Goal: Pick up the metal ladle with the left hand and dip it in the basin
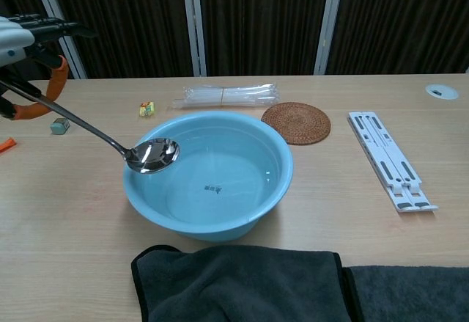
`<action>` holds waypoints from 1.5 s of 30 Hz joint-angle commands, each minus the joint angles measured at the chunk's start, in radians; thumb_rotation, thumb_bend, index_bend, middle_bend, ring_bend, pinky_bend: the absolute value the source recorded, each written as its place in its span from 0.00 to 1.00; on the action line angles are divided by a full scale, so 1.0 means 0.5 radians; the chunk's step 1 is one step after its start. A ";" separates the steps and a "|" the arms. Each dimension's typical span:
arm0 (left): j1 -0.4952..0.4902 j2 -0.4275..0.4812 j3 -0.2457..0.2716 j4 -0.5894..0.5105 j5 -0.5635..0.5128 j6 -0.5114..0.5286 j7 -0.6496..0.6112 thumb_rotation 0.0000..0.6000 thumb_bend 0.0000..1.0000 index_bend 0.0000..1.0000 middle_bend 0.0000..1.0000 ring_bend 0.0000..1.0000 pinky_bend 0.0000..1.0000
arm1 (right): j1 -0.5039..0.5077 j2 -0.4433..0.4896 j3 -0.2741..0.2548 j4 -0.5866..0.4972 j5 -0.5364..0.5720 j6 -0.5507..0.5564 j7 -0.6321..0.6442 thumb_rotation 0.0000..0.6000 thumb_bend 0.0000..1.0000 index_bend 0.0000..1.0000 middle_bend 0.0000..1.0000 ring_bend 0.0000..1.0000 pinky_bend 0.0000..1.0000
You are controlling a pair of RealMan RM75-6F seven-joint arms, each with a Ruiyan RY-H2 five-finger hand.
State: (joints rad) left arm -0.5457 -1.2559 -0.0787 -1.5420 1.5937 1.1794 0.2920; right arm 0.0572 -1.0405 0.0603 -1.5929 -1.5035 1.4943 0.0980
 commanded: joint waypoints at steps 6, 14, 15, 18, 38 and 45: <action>-0.122 -0.203 -0.072 0.142 -0.104 -0.132 0.154 1.00 0.47 0.63 0.00 0.00 0.00 | 0.022 0.028 0.016 0.038 0.056 -0.079 0.079 1.00 0.00 0.00 0.00 0.00 0.00; -0.212 -0.355 -0.093 0.241 -0.161 -0.229 0.238 1.00 0.47 0.63 0.00 0.00 0.00 | 0.029 0.038 0.001 0.043 0.020 -0.088 0.113 1.00 0.00 0.00 0.00 0.00 0.00; -0.219 -0.367 -0.094 0.249 -0.165 -0.236 0.246 1.00 0.47 0.63 0.00 0.00 0.00 | 0.030 0.038 0.001 0.044 0.019 -0.092 0.116 1.00 0.00 0.00 0.00 0.00 0.00; -0.256 -0.430 -0.107 0.285 -0.182 -0.260 0.284 1.00 0.47 0.63 0.00 0.00 0.00 | 0.038 0.041 0.005 0.051 0.029 -0.109 0.140 1.00 0.00 0.00 0.00 0.00 0.00; -0.363 -0.564 -0.097 0.366 -0.298 -0.351 0.402 1.00 0.47 0.63 0.00 0.00 0.00 | 0.029 0.053 0.011 0.072 0.030 -0.091 0.202 1.00 0.00 0.00 0.00 0.00 0.00; -0.371 -0.564 -0.089 0.363 -0.323 -0.358 0.403 1.00 0.47 0.63 0.00 0.00 0.00 | 0.027 0.052 0.009 0.074 0.023 -0.083 0.207 1.00 0.00 0.00 0.00 0.00 0.00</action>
State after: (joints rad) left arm -0.7301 -1.5380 -0.1236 -1.3610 1.4348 1.0025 0.4933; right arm 0.0713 -1.0144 0.0647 -1.5557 -1.4912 1.4513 0.2007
